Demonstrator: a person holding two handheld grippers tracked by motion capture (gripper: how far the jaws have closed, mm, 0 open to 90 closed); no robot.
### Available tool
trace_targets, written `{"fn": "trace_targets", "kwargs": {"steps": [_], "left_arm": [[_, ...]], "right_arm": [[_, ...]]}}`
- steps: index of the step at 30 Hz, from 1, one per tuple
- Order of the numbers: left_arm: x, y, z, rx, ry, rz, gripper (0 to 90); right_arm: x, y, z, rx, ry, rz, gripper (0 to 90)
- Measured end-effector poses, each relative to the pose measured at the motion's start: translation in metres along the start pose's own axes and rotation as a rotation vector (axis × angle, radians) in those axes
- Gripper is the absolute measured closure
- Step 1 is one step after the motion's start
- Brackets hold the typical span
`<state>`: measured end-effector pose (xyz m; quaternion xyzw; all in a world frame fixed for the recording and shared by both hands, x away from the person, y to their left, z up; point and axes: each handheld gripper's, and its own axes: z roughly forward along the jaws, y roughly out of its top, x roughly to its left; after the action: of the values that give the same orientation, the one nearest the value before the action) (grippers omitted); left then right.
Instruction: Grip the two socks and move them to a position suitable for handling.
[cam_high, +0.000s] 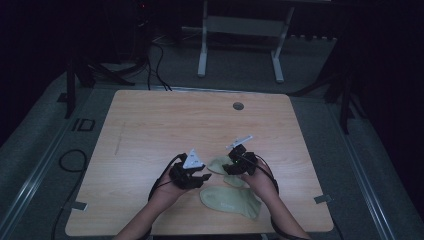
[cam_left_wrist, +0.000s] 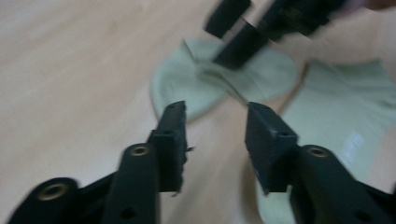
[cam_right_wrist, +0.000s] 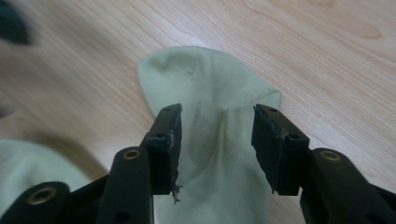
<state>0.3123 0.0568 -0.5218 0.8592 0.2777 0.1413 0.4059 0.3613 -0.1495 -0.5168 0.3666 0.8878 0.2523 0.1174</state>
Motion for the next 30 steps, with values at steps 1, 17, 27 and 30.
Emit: {"fn": "trace_targets", "kwargs": {"steps": [1, 17, 27, 30], "left_arm": [[0.003, 0.005, 0.004, -0.002, 0.002, -0.002, 64.5], [0.016, 0.007, 0.07, 0.146, 0.025, 0.003, 86.2], [0.016, 0.007, 0.07, 0.148, 0.032, -0.008, 86.2], [0.016, 0.007, 0.07, 0.151, 0.033, -0.004, 86.3]], "right_arm": [[0.002, -0.001, -0.003, -0.004, 0.007, -0.004, 56.9], [0.009, -0.019, 0.016, 0.046, -0.009, -0.034, 80.8], [-0.03, -0.023, -0.019, -0.028, -0.031, 0.07, 82.4], [-0.05, -0.027, -0.023, -0.017, -0.045, 0.113, 81.5]]}}
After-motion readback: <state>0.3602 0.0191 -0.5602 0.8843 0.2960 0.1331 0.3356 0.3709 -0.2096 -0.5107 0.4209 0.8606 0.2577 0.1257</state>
